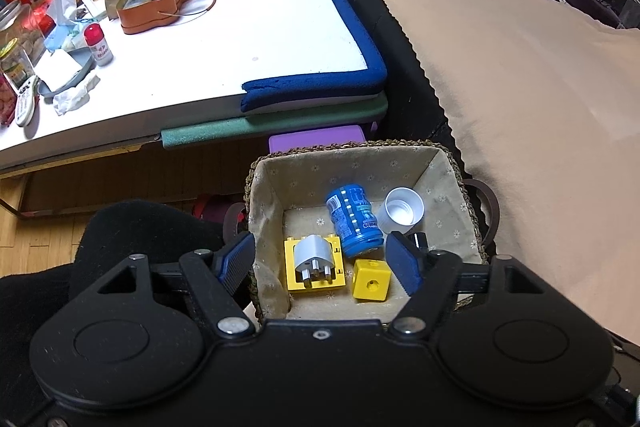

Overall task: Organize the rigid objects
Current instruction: 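Withdraw both tools from the basket back over the toy pile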

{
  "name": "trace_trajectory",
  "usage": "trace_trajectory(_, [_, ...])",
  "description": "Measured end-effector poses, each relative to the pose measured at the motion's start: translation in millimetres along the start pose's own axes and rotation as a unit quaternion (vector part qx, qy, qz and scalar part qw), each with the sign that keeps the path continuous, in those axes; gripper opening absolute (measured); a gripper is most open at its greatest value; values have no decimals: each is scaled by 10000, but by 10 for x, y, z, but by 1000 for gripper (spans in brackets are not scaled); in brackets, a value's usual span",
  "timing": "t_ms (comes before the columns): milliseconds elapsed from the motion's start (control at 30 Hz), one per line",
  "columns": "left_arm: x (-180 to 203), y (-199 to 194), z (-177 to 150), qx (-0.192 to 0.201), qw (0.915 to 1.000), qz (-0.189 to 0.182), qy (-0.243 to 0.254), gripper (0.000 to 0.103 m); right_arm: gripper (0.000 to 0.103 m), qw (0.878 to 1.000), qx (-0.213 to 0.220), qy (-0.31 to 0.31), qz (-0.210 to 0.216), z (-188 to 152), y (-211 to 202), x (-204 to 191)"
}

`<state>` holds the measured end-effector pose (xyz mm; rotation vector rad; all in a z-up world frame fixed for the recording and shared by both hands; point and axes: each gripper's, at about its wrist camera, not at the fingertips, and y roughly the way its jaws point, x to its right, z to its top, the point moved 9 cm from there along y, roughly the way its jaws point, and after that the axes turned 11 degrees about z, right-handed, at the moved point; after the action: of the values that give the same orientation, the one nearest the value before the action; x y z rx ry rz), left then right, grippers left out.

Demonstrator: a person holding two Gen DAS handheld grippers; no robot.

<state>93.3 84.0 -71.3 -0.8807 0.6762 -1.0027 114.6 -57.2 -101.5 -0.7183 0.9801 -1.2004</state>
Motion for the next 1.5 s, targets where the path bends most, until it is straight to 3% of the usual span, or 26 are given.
trace_trajectory(400, [70,-84,-71,148,9998,-50,86,69,53,10000,51,22,-70,-89,-86,122])
trace_trajectory(500, [99,-111,-90,200,9997,-95,111,78,55,9999,79,27,-79,-110,-130,151])
trace_trajectory(933, [268,-225,-215,362,9983,-258,371,84,66,9992,338,91,-191,-198,-436,371])
trace_trajectory(1233, [473,-313,-360,444,9955,-446,705,85,73,9980,531,185,-301,-302,-666,615])
trace_trajectory(1500, [766,-445,-523,705,9880,-543,1260,85,73,9953,619,560,-500,-529,-879,1083])
